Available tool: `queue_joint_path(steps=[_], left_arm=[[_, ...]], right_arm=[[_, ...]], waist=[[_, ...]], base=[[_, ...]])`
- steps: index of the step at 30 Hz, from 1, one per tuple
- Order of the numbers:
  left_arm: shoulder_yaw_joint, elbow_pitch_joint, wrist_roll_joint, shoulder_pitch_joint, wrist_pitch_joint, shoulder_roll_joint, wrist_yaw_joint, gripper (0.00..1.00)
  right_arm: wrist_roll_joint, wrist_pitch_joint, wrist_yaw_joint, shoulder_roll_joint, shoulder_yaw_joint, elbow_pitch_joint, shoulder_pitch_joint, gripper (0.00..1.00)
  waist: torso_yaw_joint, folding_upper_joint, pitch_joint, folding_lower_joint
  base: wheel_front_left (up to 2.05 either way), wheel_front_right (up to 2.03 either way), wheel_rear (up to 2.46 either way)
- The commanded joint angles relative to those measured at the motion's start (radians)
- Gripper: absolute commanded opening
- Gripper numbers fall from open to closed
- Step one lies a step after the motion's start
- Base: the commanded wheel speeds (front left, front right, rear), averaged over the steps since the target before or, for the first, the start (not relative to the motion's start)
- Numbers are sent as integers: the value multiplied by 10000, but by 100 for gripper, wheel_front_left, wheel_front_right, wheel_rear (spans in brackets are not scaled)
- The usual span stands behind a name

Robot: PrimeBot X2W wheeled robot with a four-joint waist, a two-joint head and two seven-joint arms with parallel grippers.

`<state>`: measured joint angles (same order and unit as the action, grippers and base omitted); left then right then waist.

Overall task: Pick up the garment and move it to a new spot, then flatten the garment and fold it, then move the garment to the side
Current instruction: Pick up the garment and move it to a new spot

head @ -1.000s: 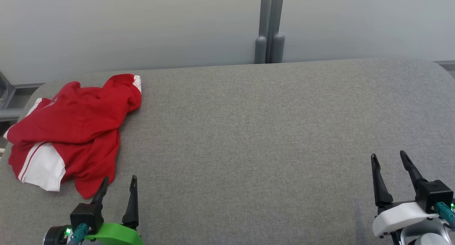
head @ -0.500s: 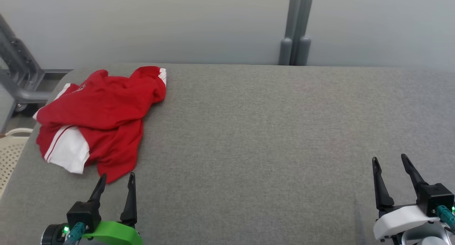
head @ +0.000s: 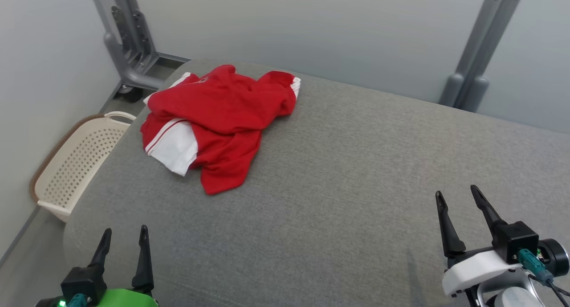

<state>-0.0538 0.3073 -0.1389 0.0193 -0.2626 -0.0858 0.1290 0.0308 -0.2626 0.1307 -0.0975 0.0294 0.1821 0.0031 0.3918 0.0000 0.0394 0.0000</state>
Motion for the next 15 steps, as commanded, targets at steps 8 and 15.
queue_joint_path(steps=[8,15], left_arm=[[-358,-269,-63,207,-35,62,28,100],[-181,-327,-610,-516,-35,243,29,100]], right_arm=[[56,-35,1,34,-397,-35,-293,100],[54,-35,1,-88,-438,-552,-175,100]], waist=[[969,0,20,0],[699,0,-590,0]], base=[[0,0,0],[0,0,0]])
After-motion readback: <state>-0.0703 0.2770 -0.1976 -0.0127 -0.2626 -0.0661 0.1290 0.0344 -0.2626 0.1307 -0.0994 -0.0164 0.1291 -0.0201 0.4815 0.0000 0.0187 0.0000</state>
